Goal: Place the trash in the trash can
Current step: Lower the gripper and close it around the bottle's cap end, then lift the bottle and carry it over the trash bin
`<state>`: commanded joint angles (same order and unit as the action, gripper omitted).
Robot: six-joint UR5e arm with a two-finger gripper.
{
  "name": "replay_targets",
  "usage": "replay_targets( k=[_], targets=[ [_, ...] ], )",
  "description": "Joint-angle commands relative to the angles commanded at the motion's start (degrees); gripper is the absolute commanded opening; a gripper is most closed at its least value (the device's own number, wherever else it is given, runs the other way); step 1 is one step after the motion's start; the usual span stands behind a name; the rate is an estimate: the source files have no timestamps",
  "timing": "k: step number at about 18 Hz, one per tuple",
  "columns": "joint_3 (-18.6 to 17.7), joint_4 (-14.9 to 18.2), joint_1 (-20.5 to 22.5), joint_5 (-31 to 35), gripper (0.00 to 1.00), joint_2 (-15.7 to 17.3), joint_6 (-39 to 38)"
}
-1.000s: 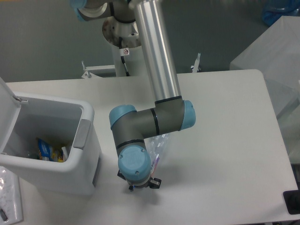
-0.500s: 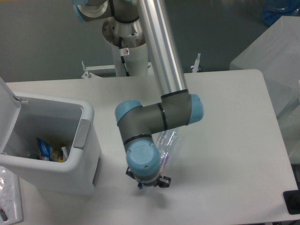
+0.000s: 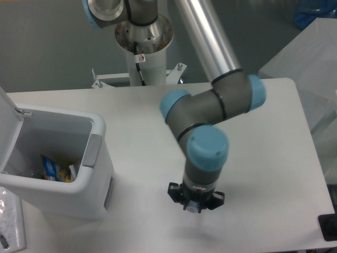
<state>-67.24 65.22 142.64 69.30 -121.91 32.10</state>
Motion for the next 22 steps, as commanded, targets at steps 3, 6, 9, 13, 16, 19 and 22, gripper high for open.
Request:
replay_targets(
  k=[3,6,9,13,16,19,22],
  targets=[
    [0.27,-4.73,2.55,-11.34,0.06,3.60,-2.91],
    [0.27,-9.83,3.00,-16.47,0.06,6.41,-6.59],
    [0.36,-13.35,2.30,-19.80,0.06,8.79,-8.45],
    [0.36,-15.73,1.07,-29.55,0.06,11.60,-8.98],
    [0.27,-15.82,-0.60,-34.83,0.06,13.36,-9.68],
    [-0.08,-15.82,-2.45,-38.62,0.06,15.12,-9.68],
    [-0.34,-16.52,-5.25,-39.50,0.07,15.48,-9.51]
  ],
)
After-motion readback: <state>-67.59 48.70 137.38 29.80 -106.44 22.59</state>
